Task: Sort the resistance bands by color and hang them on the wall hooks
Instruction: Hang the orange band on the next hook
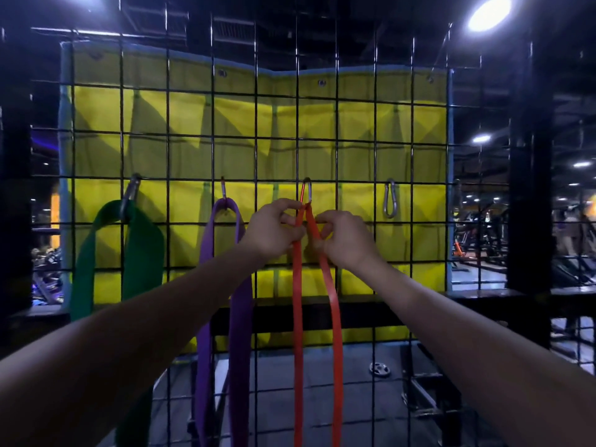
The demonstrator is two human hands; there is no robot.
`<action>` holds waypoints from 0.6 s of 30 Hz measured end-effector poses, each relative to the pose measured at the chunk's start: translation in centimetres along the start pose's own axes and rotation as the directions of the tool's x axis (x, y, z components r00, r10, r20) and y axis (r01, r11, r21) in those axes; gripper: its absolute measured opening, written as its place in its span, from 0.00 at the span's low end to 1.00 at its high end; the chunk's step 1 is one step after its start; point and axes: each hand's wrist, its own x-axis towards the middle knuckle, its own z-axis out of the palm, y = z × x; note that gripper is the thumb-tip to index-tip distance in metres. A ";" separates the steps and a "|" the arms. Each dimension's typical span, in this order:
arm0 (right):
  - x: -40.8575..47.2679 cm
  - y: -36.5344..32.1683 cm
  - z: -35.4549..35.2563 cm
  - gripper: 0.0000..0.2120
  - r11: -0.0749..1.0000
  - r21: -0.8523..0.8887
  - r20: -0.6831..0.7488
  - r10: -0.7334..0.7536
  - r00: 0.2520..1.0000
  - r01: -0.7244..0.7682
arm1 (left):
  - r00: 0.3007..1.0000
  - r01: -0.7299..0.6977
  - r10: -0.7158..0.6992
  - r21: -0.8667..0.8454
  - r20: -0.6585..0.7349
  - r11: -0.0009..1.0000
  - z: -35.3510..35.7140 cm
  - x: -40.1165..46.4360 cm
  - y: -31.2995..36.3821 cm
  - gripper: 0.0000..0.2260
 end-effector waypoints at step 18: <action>-5.3 -0.2 0.7 0.39 0.961 -0.274 0.182 0.007 0.983 0.044 | 0.977 0.192 -0.179 -0.113 0.113 0.975 0.1 -4.5 -0.4 0.18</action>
